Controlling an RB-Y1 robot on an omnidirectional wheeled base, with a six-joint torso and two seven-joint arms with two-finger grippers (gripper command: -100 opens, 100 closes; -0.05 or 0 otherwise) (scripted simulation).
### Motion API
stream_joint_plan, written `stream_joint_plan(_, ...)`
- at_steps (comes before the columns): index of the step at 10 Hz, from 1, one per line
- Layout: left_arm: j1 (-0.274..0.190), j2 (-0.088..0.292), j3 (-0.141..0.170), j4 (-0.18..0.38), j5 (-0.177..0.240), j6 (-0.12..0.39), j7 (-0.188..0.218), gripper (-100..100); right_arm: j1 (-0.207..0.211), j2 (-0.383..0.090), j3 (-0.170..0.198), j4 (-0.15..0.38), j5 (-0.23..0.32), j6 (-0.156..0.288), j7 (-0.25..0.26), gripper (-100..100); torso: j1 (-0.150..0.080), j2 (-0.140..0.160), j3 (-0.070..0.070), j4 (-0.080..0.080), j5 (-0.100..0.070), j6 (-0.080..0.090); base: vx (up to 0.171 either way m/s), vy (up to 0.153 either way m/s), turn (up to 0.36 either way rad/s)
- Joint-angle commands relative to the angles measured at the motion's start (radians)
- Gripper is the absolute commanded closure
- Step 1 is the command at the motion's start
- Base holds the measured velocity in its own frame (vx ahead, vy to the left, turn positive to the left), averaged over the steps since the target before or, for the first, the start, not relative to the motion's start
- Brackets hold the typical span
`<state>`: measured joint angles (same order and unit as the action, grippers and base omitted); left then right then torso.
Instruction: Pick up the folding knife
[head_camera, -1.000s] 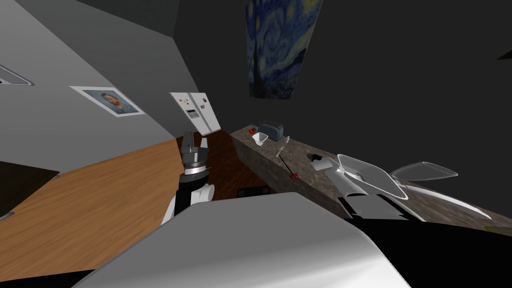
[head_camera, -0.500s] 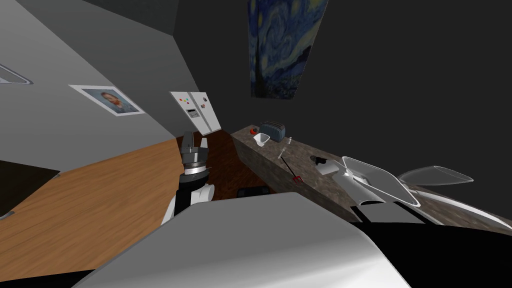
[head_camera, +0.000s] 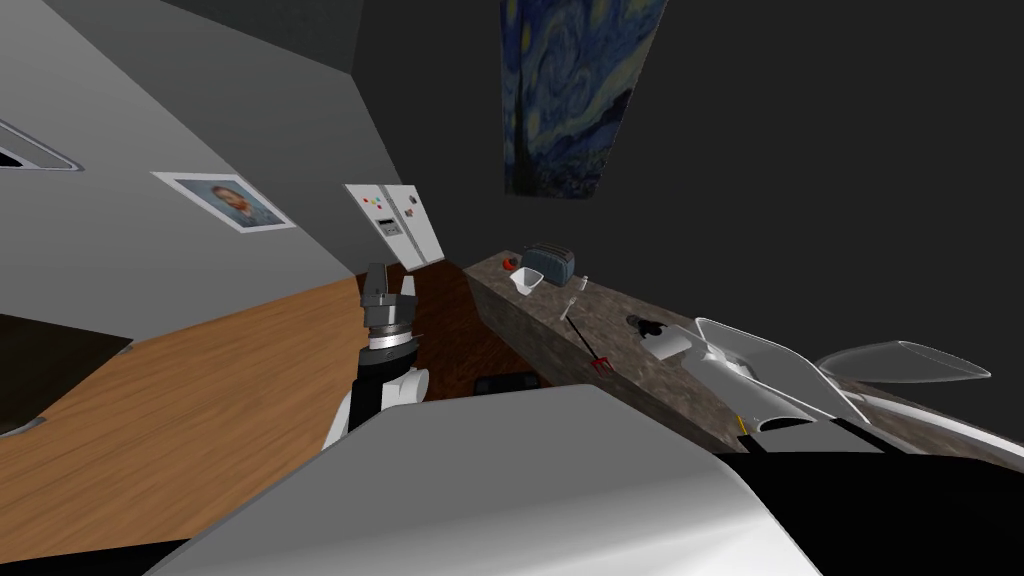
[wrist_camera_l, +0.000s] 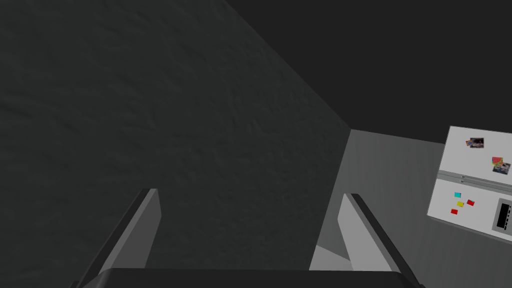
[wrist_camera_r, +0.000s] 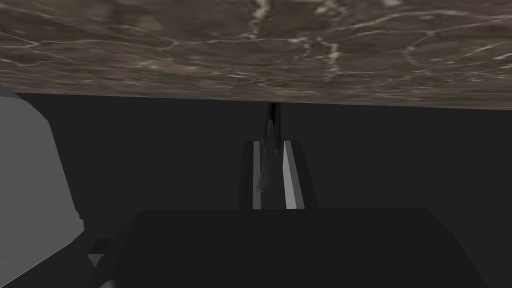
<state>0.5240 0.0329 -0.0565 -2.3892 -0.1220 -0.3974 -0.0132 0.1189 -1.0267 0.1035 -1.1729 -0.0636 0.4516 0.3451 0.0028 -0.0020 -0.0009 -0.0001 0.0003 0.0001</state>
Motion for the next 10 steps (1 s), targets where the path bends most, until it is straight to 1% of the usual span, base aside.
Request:
stream_joint_plan(1,0.0,0.0,0.0,0.0,0.0,0.0,0.0,0,0.05,-0.036,0.015,-0.032,0.0,-0.01,-0.05,100,0.0,0.0,0.0,0.0,0.0,0.0,0.067,0.039,0.042)
stream_joint_plan(2,0.0,0.0,0.0,0.0,0.0,0.0,0.0,0,0.056,-0.036,0.015,-0.032,0.0,-0.01,-0.08,100,0.0,-0.001,-0.001,0.0,0.0,0.001,0.033,0.013,-0.006)
stream_joint_plan(3,0.0,0.0,0.0,0.0,0.0,0.0,0.0,0,0.099,-0.083,0.051,-0.075,-0.002,-0.034,-0.108,100,-0.001,0.0,0.0,0.0,0.0,0.001,0.043,0.032,0.054)
stream_joint_plan(4,0.0,0.0,0.0,0.0,0.0,0.0,0.0,0,0.128,-0.099,0.051,-0.08,-0.002,-0.034,-0.136,100,0.0,0.0,0.0,0.0,0.0,0.0,0.067,0.033,0.037)
stream_joint_plan(5,0.0,0.0,0.0,0.0,0.0,0.0,0.0,0,0.134,-0.099,0.051,-0.08,-0.002,-0.034,-0.165,100,0.0,-0.001,-0.001,0.0,0.0,0.001,0.042,0.015,-0.005)
stream_joint_plan(6,0.0,0.0,0.0,0.0,0.0,0.0,0.0,0,0.134,-0.099,0.051,-0.08,-0.002,-0.034,-0.181,100,-0.001,0.0,0.0,0.0,0.0,0.001,0.008,0.004,-0.009)
stream_joint_plan(7,0.0,0.0,0.0,0.0,0.0,0.0,0.0,0,0.186,-0.147,0.087,-0.127,-0.003,-0.058,-0.219,100,-0.002,0.001,0.001,0.0,0.0,0.001,0.047,0.033,0.058)
stream_joint_plan(8,0.0,0.0,0.0,0.0,0.0,0.0,0.0,0,0.21,-0.162,0.087,-0.127,-0.003,-0.058,-0.245,100,-0.001,0.0,0.0,0.0,-0.001,0.0,0.075,0.035,0.038)
stream_joint_plan(9,0.0,0.0,0.0,0.0,0.0,0.0,0.0,0,0.211,-0.162,0.087,-0.127,-0.003,-0.058,-0.273,100,0.0,-0.002,-0.001,0.0,0.0,0.0,0.04,0.013,-0.004)
stream_joint_plan(10,0.0,0.0,0.0,0.0,0.0,0.0,0.0,0,0.259,-0.209,0.124,-0.174,-0.004,-0.082,-0.303,100,-0.001,0.0,0.0,0.0,0.0,0.001,0.065,0.025,0.038)
